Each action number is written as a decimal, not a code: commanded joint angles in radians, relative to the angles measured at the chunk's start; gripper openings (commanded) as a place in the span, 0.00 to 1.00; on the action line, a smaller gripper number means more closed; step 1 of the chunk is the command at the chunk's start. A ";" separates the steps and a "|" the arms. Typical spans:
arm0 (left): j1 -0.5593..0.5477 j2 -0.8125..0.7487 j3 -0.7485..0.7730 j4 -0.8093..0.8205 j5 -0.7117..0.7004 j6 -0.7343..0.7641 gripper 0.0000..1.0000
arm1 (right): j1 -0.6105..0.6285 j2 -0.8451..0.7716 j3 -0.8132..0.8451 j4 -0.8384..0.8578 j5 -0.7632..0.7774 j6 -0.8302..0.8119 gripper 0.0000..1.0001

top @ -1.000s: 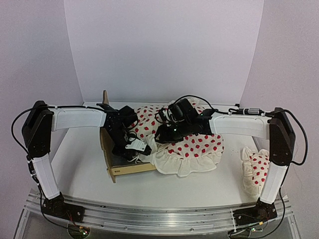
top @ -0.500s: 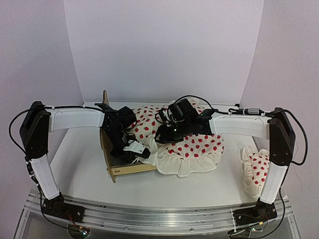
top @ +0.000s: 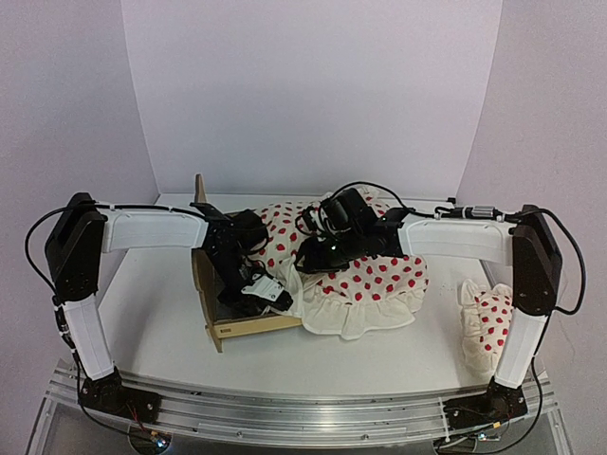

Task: Set up the pet bed

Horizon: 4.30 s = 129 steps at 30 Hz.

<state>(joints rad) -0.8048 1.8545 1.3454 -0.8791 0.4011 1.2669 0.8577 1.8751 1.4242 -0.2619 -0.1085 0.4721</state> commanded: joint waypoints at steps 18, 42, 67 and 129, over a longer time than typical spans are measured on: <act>-0.039 -0.121 -0.067 0.085 -0.098 -0.045 0.50 | -0.004 -0.096 -0.009 0.017 0.016 -0.013 0.32; 0.009 -0.163 0.046 -0.204 0.108 -0.127 0.64 | 0.127 -0.390 -0.247 -0.038 0.150 -0.162 0.33; -0.035 -0.220 0.067 -0.081 0.094 -0.496 0.63 | 0.501 0.085 -0.791 1.499 0.579 -0.364 0.32; 0.047 -0.199 0.047 0.121 0.047 -0.566 0.68 | 0.522 -0.004 -0.548 0.804 0.072 -0.415 0.00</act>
<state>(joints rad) -0.7704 1.6524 1.3075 -0.8320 0.4660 0.7635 1.3758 1.9531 0.8548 0.6661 0.1133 0.0991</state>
